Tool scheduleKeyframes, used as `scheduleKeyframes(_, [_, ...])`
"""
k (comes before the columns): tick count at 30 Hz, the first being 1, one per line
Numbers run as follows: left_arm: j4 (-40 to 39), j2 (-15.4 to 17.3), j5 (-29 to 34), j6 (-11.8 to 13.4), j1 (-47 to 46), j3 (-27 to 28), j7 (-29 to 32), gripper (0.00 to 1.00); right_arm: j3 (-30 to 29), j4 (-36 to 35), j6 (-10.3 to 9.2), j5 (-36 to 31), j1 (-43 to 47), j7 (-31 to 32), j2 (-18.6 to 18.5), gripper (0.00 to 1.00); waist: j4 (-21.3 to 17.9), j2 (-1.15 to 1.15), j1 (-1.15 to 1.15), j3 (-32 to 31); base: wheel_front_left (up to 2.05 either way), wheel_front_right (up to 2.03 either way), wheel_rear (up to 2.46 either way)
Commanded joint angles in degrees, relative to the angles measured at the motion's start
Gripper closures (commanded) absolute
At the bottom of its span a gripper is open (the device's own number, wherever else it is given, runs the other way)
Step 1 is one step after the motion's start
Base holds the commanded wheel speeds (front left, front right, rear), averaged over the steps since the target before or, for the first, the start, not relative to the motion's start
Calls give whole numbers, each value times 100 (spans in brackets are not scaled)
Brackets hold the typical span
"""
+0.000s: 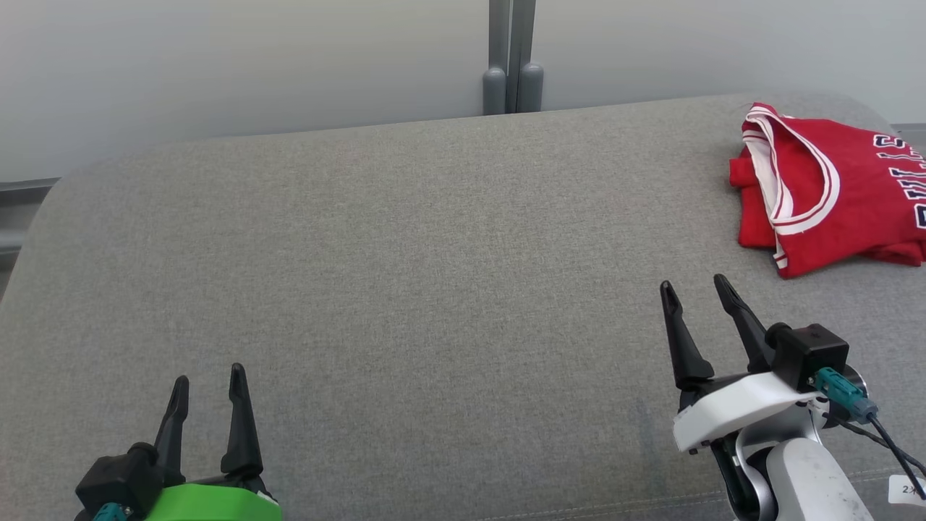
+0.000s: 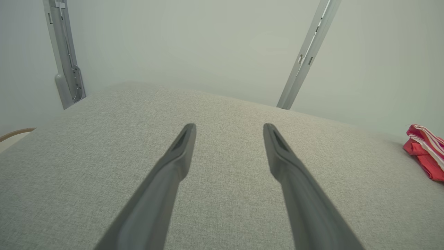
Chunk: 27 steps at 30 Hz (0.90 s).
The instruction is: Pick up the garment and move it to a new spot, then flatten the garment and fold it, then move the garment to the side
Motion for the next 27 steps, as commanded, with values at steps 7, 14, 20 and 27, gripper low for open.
scheduleKeyframes(7, [-4,73,113,-7,59,-38,-30,0,6,23,-6,55,114,52,-15,0,-18,0,0,-74,0,0,0])
scheduleKeyframes(14, [-25,106,185,3,97,-75,-41,0,7,12,-6,57,170,67,-14,0,-12,0,0,-110,0,0,0])
scheduleKeyframes(20, [186,-33,120,-7,16,-159,3,100,13,199,1,50,231,79,29,100,-8,0,0,-115,0,0,0])
scheduleKeyframes(27, [213,-99,-525,-130,-38,-26,166,100,-64,185,1,876,253,216,-5,100,3,0,0,-112,0,0,0])
